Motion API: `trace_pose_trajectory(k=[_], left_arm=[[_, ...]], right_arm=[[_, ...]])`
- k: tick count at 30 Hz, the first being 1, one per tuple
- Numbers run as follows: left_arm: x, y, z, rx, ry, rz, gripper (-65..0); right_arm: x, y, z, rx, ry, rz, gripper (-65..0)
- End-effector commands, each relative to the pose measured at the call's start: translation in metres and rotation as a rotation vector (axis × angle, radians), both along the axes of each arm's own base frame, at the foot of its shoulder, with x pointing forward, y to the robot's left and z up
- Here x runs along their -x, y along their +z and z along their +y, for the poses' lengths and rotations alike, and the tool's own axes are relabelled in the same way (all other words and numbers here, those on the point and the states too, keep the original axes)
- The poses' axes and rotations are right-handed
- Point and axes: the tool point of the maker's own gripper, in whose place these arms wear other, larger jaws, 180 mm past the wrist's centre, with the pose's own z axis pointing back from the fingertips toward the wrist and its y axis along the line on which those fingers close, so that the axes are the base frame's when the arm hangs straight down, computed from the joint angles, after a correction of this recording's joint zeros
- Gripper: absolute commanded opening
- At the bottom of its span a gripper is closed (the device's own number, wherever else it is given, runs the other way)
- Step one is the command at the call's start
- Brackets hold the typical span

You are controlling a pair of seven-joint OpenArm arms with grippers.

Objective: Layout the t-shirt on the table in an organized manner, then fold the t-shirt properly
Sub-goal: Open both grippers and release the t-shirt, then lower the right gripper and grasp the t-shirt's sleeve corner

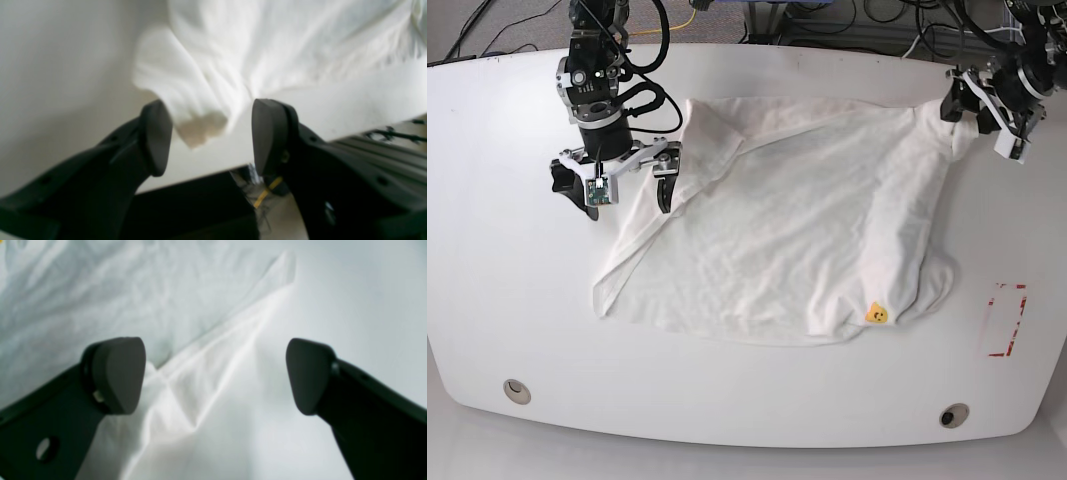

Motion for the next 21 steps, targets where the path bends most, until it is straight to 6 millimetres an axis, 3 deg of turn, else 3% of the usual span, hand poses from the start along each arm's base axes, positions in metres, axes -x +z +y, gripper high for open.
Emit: trace_pose_trajectory(k=[1,12,21], left_arm=[[-0.015,0.019,0.006,0.001,0.007,-0.078,-29.6],[-0.042,0.08,0.04,0.044,0.088,-0.284,-29.6],[-0.055,0.123,0.072,0.012,0.173,-0.434,-29.6]], right_arm=[[-0.015,0.017,-0.001,-0.009,-0.002,-0.067,0.0],[-0.082,0.016,-0.006,-0.033,-0.014,-0.097,0.0],[-0.135,0.018,0.009,-0.048,0.082,-0.097,0.0]])
